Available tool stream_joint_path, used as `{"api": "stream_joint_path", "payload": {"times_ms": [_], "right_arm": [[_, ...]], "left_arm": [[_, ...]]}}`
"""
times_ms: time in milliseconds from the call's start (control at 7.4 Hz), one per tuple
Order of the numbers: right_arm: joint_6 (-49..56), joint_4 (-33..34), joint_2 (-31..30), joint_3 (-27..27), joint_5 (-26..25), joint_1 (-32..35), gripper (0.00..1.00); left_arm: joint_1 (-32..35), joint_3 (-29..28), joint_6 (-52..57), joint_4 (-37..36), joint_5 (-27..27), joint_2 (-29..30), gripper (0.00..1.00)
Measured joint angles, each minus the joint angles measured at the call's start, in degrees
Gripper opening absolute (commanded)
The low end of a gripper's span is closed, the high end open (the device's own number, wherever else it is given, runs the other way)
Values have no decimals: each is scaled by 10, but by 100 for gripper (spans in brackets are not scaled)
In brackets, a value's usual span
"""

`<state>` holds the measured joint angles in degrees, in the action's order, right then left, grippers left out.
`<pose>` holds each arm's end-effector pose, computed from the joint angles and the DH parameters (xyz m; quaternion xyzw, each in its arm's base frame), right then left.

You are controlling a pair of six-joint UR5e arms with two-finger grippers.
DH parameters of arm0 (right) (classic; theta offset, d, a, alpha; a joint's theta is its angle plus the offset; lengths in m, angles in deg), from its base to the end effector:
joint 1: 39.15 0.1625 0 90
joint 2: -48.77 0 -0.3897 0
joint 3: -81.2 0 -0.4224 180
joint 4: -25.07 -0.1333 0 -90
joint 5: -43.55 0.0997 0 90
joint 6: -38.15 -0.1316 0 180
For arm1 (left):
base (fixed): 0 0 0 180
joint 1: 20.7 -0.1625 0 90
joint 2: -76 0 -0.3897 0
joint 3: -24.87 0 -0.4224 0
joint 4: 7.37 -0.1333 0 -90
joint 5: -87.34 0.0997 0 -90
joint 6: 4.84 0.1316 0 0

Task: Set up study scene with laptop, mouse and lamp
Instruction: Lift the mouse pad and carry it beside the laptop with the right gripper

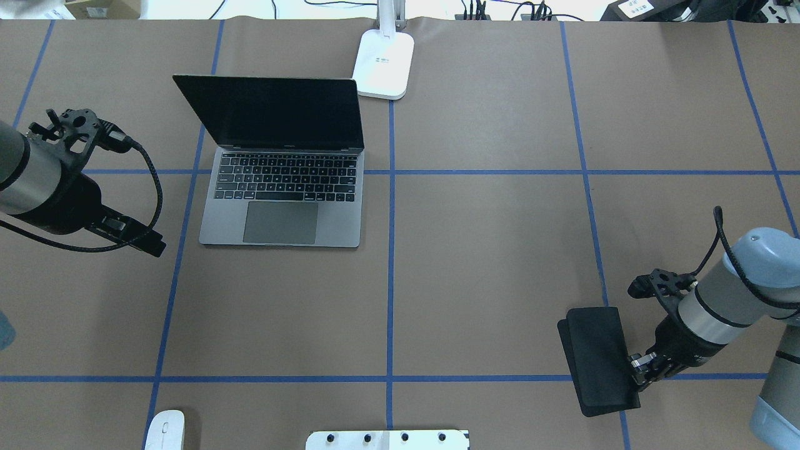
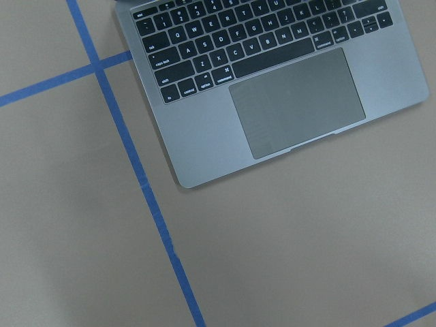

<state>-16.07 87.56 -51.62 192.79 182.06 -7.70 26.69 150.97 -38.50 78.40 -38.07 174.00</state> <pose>-0.3883 -0.2782 0.4694 -0.1555 -0.4662 -0.1685 0.8544 0.2984 -0.4087 0.2729 0.0789 0.4254 0.1732 0.8847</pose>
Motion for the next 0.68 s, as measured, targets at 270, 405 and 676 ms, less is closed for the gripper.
{"api": "stream_joint_path", "payload": {"times_ms": [270, 405, 676], "right_arm": [[1, 0, 3, 36, -1, 45, 11], [2, 0, 9, 50, -2, 72, 11], [20, 52, 43, 80, -9, 125, 11]], "left_arm": [[1, 2, 3, -1, -2, 0, 99], [1, 2, 3, -1, -3, 0, 99], [2, 1, -2, -3, -5, 0, 99]]}}
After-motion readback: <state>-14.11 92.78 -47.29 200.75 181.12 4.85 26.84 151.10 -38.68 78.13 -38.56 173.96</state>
